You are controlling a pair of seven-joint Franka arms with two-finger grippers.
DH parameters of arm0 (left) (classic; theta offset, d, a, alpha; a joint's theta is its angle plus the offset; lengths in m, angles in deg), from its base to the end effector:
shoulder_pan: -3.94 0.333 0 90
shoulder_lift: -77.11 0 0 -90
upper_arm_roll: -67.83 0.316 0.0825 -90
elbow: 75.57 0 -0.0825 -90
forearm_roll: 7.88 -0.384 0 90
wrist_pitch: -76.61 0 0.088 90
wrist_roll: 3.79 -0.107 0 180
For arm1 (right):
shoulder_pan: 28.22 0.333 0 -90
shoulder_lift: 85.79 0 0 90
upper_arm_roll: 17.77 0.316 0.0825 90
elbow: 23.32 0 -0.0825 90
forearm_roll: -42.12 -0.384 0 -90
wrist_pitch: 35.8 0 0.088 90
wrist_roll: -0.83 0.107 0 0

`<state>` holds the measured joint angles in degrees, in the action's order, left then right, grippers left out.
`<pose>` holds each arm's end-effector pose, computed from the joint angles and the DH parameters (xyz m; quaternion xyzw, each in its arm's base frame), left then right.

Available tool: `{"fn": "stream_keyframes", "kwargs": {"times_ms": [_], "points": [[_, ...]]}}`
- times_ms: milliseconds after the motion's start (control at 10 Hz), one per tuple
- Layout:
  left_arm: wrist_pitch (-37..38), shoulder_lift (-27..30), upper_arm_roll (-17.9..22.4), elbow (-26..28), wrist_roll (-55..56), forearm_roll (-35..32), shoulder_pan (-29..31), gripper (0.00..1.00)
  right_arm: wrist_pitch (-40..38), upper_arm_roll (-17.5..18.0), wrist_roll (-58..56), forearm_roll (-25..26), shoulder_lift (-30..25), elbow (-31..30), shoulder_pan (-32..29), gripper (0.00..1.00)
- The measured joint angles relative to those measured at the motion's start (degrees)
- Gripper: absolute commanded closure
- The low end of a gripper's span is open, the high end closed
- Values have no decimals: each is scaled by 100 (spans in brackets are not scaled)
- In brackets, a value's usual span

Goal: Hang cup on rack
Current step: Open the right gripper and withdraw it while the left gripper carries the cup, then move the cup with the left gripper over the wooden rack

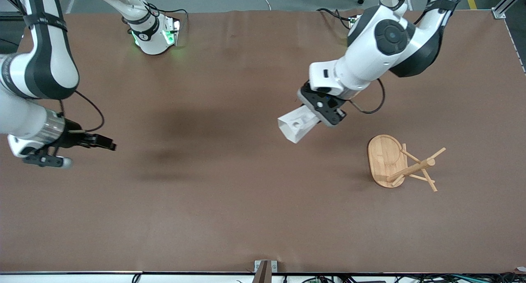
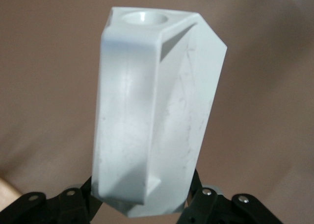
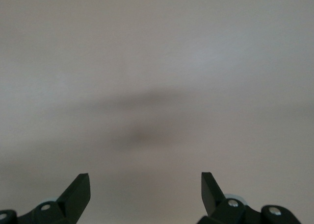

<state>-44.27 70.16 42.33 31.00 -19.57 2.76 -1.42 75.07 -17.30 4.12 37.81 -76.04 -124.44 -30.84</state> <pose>0.5194 -0.3099 0.4723 0.9276 -0.3508 0.0539 0.1166 0.6108 -0.0180 0.4639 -0.9975 0.0609 0.0004 0.0358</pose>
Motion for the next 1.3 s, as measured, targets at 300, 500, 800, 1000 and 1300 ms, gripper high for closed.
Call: {"fn": "stream_keyframes", "kwargs": {"times_ms": [300,500,800,1000,1300], "points": [[-319,626,750,933,1,27,1,100,-1032,-11,22,335,-602,459,19,0],[-824,928,1159,1609,-52,28,8,100,-1787,-186,60,355,-802,902,20,0],[-1238,1012,1755,2124,-595,331,8,100,-2724,-522,42,358,-855,1695,11,0],[-1238,1012,2178,2197,-1274,784,24,100,-2789,-504,52,358,-918,1715,32,0],[-1238,1011,2391,2266,-1601,1049,34,100,-2773,-504,55,363,-923,1735,38,0]]}}
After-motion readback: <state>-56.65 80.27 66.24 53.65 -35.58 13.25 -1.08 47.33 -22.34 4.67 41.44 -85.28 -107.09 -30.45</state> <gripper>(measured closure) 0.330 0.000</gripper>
